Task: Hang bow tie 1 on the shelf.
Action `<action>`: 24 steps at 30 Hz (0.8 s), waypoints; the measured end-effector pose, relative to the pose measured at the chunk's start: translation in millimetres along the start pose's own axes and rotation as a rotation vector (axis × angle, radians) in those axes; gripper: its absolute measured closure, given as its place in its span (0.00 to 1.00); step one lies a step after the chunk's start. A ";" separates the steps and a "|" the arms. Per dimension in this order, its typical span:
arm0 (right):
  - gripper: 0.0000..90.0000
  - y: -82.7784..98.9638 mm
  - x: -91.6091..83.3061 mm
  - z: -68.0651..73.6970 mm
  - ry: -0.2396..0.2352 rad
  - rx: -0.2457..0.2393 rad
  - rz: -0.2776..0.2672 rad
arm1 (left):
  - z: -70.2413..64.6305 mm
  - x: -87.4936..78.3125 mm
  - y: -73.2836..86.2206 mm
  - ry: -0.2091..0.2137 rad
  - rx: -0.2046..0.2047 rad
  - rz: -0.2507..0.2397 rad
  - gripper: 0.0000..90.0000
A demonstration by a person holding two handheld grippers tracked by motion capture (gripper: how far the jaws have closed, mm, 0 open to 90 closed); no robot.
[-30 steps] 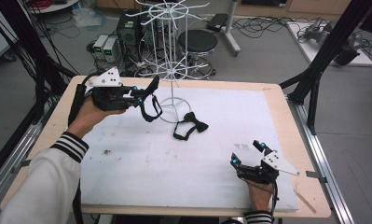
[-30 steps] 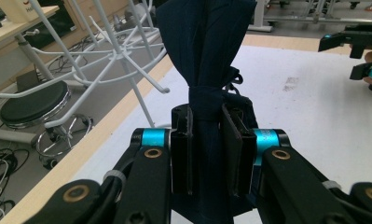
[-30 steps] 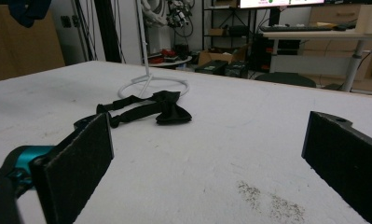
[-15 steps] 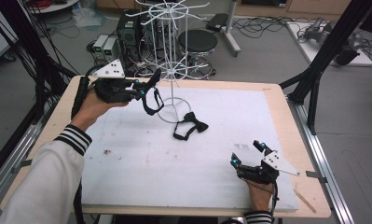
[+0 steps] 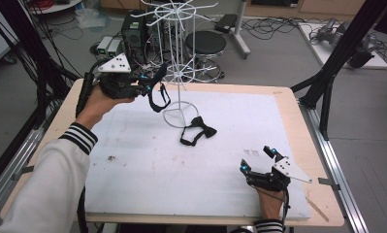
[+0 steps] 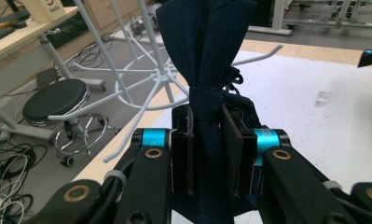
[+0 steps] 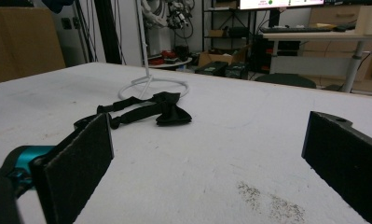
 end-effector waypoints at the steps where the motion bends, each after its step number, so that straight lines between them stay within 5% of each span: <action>1: 0.01 0.0 0.0 0.0 -0.001 0.001 0.000 | 1.0 0.7 -1.2 -0.006 -0.002 -0.003 0.83; 24: 0.01 -0.1 -0.6 -0.4 0.001 0.005 -0.006 | 6.3 18.2 -13.0 -0.073 -0.003 0.032 0.81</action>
Point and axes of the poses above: each handheld gripper's, and its own axes: x roughly forward along the jaws, y roughly out of its underside, z roughly to its left, the point moved 4 cm from there along x, roughly forward along the jaws, and after that the axes turned 2 degrees about -z, right-handed, at the moved point
